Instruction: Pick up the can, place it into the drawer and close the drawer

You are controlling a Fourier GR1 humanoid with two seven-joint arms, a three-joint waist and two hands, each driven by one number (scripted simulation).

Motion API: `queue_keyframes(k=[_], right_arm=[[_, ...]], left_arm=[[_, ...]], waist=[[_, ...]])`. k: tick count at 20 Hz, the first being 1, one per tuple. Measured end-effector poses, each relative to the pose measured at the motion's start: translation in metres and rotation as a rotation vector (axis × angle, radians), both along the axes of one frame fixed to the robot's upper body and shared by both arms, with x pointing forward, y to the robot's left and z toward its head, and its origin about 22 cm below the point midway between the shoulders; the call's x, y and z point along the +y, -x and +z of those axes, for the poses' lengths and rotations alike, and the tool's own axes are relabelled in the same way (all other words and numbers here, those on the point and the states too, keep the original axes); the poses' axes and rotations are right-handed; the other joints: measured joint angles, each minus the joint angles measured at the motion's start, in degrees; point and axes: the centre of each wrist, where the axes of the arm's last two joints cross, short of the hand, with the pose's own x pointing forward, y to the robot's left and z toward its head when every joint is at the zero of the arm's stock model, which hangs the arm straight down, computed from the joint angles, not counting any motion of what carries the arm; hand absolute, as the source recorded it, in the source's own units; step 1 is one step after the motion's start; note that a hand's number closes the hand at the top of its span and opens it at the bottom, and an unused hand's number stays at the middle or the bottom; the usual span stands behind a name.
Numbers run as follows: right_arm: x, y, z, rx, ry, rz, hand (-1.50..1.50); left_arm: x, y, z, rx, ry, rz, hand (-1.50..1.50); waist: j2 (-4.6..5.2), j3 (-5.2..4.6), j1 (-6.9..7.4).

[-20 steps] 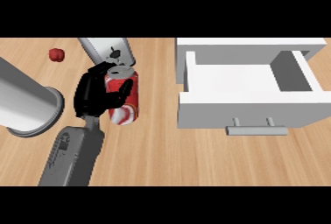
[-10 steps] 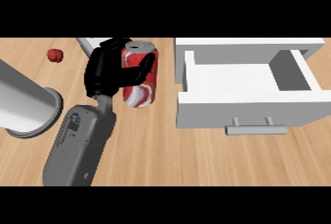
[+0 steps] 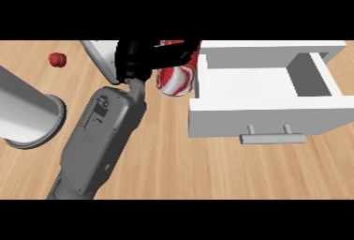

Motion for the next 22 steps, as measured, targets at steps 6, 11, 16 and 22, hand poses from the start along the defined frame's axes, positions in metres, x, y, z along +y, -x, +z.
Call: queue_keyframes(k=[6,11,16,22], right_arm=[[-0.002,-0.002,0.008,0.003,0.002,0.003,-1.50],[0.003,-0.002,0.007,-0.004,-0.006,0.002,-1.50],[0.006,-0.006,0.012,-0.015,-0.001,0.013,-1.50],[-0.001,-0.010,0.007,-0.013,0.003,0.020,-1.50]], left_arm=[[-0.030,-0.012,0.019,-0.004,-0.021,-0.004,1.50],[-0.047,-0.022,0.032,-0.002,-0.029,-0.008,1.50],[-0.068,-0.028,0.040,0.007,-0.043,-0.008,1.50],[-0.082,-0.036,0.041,0.017,-0.063,-0.009,1.50]], waist=[[0.08,-0.01,-0.33],[0.11,-0.01,-0.53],[0.24,0.00,-1.11],[0.38,0.03,-1.66]])
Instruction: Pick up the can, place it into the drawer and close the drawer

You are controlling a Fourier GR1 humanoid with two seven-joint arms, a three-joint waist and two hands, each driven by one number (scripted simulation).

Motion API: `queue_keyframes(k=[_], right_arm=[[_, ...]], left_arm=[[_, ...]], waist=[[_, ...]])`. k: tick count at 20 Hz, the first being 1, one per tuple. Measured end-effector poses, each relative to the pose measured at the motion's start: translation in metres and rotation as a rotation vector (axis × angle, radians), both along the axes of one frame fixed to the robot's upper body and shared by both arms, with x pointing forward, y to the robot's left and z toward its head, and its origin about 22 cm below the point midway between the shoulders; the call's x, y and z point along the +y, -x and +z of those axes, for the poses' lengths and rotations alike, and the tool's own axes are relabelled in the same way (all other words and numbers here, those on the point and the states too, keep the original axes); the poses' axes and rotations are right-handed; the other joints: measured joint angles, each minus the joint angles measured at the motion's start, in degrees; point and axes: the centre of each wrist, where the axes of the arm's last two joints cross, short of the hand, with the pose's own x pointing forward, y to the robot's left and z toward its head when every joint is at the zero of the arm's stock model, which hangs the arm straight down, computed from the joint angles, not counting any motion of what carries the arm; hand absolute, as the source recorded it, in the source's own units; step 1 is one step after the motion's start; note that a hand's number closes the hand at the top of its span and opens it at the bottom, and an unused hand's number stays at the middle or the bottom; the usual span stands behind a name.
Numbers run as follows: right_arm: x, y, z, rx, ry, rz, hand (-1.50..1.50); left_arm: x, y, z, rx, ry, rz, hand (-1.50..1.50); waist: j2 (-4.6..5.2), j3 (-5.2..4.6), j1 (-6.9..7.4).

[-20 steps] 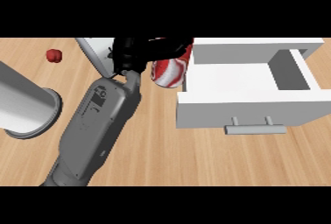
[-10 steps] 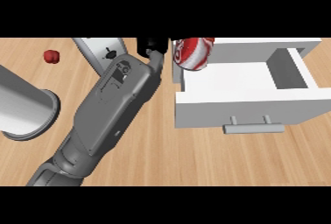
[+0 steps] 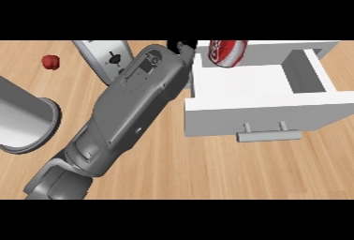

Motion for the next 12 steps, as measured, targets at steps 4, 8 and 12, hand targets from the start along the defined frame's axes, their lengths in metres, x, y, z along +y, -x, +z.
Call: queue_keyframes(k=[4,8,12], right_arm=[[0.004,-0.001,0.001,-0.004,-0.001,0.001,-1.50],[0.006,-0.005,0.003,-0.008,-0.005,0.020,-1.50],[0.005,-0.008,0.007,-0.012,-0.001,0.024,-1.50]], left_arm=[[-0.009,0.000,-0.003,0.012,-0.009,0.000,1.50],[-0.015,-0.003,-0.006,0.022,-0.029,0.018,1.50],[-0.017,-0.005,-0.013,0.042,-0.039,0.025,1.50]], waist=[[0.04,0.01,-0.37],[0.25,0.03,-1.13],[0.32,0.04,-1.46]])
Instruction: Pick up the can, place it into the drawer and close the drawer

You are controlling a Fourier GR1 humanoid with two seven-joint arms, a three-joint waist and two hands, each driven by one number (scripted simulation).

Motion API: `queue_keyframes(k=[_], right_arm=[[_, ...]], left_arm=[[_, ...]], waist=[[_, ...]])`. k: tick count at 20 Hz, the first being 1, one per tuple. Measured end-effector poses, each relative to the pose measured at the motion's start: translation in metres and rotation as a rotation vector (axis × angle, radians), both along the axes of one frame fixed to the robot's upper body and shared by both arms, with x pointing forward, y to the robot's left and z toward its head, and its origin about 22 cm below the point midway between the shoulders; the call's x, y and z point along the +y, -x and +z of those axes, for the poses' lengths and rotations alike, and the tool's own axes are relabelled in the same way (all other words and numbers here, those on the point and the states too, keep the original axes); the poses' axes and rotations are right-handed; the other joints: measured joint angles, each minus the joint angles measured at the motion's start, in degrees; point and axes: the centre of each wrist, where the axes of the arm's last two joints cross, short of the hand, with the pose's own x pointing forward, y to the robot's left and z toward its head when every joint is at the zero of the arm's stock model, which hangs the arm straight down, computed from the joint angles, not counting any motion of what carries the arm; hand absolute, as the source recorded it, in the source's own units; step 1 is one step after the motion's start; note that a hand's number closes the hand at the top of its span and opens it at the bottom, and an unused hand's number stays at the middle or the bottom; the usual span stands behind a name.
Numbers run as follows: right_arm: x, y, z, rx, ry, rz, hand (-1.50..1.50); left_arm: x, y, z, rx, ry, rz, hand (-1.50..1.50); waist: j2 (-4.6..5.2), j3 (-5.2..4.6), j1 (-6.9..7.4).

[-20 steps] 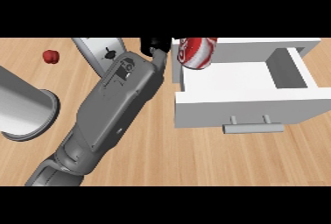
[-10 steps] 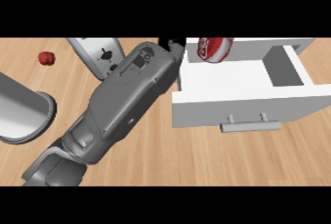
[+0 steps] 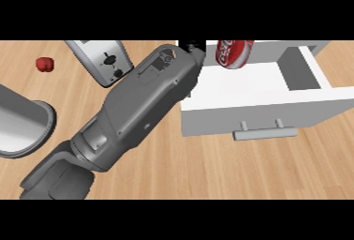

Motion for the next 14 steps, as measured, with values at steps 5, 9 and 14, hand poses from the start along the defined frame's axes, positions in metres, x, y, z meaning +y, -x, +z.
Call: queue_keyframes(k=[5,9,14], right_arm=[[-0.002,0.000,0.000,-0.006,-0.001,0.004,-1.50],[0.000,-0.003,-0.001,-0.002,-0.001,0.001,-1.50],[-0.001,-0.007,0.000,-0.002,-0.006,0.006,-1.50]], left_arm=[[-0.001,-0.003,-0.009,0.025,-0.036,0.017,1.50],[-0.001,-0.004,-0.016,0.027,-0.072,0.039,-1.50],[0.000,-0.004,-0.027,0.038,-0.092,0.082,-1.50]], waist=[[0.13,0.01,-0.49],[0.21,0.02,-0.55],[0.34,0.02,-1.01]])
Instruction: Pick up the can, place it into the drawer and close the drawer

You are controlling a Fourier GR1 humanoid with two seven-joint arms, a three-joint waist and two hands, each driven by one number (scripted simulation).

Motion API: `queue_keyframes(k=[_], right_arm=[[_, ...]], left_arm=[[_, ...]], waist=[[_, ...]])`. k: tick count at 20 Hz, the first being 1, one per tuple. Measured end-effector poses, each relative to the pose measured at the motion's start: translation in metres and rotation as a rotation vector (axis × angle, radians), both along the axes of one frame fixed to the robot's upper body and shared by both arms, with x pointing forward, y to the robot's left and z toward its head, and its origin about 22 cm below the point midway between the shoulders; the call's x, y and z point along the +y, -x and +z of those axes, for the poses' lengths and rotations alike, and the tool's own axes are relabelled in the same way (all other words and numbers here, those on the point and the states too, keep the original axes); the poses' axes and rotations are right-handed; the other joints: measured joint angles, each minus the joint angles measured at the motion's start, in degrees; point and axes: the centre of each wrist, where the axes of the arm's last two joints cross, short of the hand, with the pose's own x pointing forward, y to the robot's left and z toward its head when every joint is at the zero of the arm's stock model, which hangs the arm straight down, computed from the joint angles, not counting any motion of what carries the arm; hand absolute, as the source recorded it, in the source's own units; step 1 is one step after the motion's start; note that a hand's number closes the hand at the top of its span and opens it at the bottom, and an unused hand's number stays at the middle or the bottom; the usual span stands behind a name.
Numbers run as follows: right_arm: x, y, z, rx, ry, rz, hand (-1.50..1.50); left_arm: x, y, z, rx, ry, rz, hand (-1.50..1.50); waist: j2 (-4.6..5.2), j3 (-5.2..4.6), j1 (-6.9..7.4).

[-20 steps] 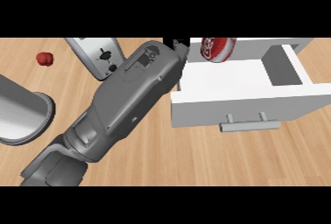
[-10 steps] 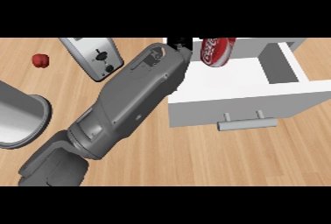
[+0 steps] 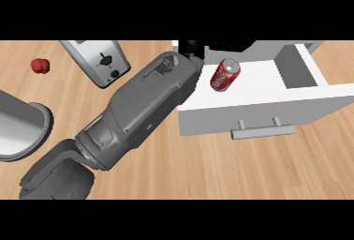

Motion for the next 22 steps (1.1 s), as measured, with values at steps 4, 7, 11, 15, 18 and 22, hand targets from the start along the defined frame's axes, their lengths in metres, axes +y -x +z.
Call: queue_keyframes(k=[4,7,11,15,18,22], right_arm=[[0.002,-0.003,0.000,0.003,0.007,0.009,-1.50],[0.004,-0.005,0.003,-0.007,0.011,0.004,-1.50],[0.004,-0.007,0.003,-0.010,0.012,0.012,-1.50],[0.005,-0.007,0.016,-0.073,0.125,-0.004,-1.50],[0.006,-0.008,0.027,-0.112,0.243,0.007,-1.50],[0.013,-0.017,0.034,-0.171,0.336,0.040,-1.50]], left_arm=[[0.000,0.000,-0.002,0.004,0.004,0.024,-1.50],[0.000,0.000,-0.005,0.002,0.005,0.033,-1.50],[0.003,0.000,-0.013,-0.004,0.016,0.050,-1.50],[0.001,0.001,-0.011,-0.023,0.029,0.046,-1.50],[-0.002,0.001,-0.005,-0.041,0.048,0.039,-1.50],[-0.003,0.003,-0.003,-0.071,0.068,0.029,-1.50]], waist=[[0.07,0.00,-0.10],[0.10,0.00,-0.14],[0.12,-0.01,-0.23],[0.11,0.00,-0.02],[0.05,-0.03,0.29],[0.07,-0.02,0.84]])
